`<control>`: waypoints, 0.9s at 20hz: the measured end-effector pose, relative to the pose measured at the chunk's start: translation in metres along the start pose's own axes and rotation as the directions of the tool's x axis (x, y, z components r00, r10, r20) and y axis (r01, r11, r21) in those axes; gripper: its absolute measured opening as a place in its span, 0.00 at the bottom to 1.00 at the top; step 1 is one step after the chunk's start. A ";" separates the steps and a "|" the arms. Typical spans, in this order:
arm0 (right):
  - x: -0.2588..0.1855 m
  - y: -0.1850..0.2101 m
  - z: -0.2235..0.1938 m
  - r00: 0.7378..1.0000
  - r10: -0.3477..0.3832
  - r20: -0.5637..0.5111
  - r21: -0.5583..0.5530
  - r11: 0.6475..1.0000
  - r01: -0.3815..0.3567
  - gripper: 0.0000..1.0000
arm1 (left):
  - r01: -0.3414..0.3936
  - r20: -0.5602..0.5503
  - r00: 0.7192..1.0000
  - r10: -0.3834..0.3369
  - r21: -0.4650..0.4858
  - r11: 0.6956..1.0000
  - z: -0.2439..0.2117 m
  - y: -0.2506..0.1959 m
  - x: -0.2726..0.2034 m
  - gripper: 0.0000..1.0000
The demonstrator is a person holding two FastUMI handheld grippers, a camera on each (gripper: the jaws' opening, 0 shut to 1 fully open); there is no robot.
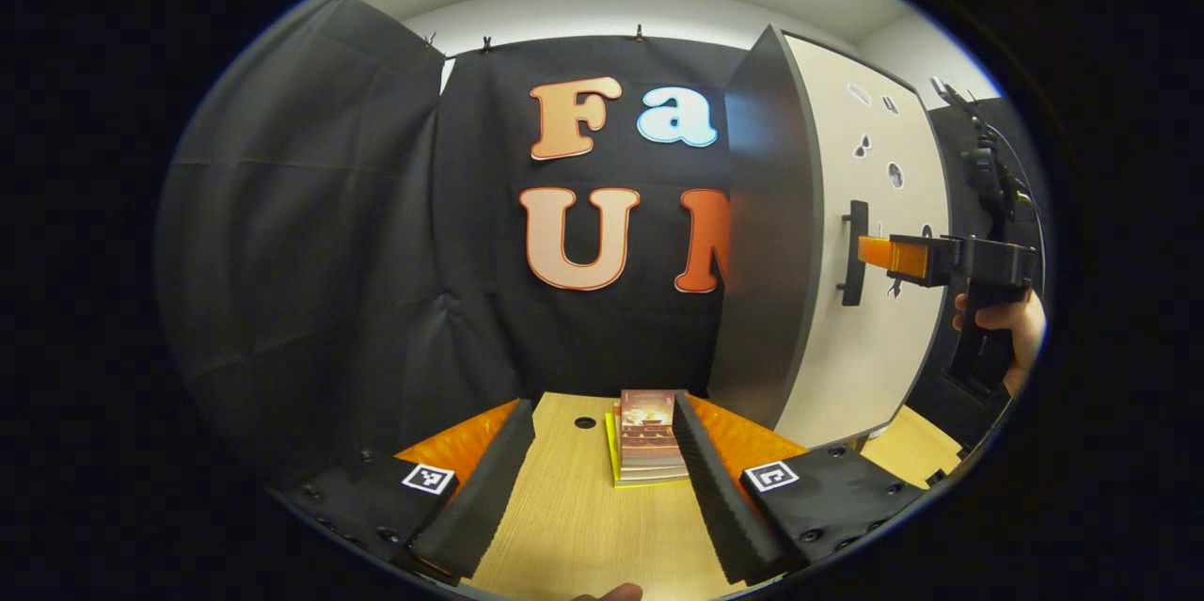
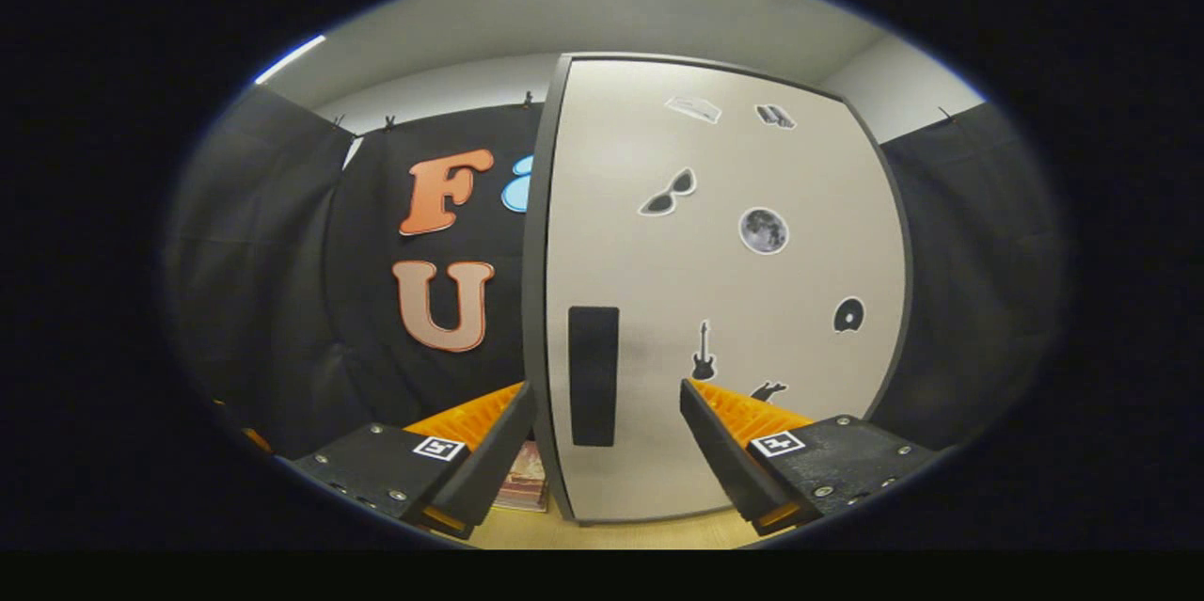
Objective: Open the cabinet door with the right hand, grasp the bottle in the cabinet with the left hand and place it on the coaster, then close the cabinet door with the right hand.
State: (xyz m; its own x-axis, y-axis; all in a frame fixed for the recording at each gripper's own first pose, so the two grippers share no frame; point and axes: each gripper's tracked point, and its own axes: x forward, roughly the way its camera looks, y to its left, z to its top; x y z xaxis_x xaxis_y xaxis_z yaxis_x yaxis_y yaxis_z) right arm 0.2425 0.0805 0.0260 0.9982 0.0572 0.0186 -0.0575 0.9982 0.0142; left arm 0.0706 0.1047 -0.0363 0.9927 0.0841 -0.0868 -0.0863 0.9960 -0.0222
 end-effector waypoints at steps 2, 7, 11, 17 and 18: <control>0.017 0.000 -0.005 1.000 -0.014 -0.009 -0.007 1.000 0.014 0.95 | -0.018 -0.007 1.000 0.018 0.002 1.000 -0.003 0.013 0.005 0.96; 0.035 -0.003 -0.011 0.999 -0.050 -0.010 -0.009 0.999 0.050 0.95 | -0.054 -0.035 0.998 0.054 0.004 0.999 -0.014 0.042 0.010 0.96; 0.041 0.001 -0.013 0.999 -0.049 -0.006 -0.010 0.999 0.049 0.85 | -0.060 -0.043 0.997 0.060 0.006 0.998 -0.018 0.051 0.013 0.96; 0.045 0.008 -0.019 0.999 -0.046 -0.016 -0.022 0.999 0.046 0.47 | -0.057 -0.041 0.998 0.057 0.006 0.998 -0.019 0.054 0.010 0.96; 0.044 0.008 -0.019 0.999 -0.048 -0.017 -0.006 0.999 0.048 0.39 | -0.056 -0.041 0.998 0.056 0.005 0.998 -0.019 0.053 0.008 0.96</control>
State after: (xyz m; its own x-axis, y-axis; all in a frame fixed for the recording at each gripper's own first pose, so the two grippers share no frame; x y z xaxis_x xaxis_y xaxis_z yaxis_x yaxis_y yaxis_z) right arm 0.2864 0.0911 0.0081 1.0000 0.0094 0.0005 -0.0094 0.9999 0.0087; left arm 0.0723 0.1579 -0.0575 0.9819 0.1388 -0.1287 -0.1416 0.9898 -0.0127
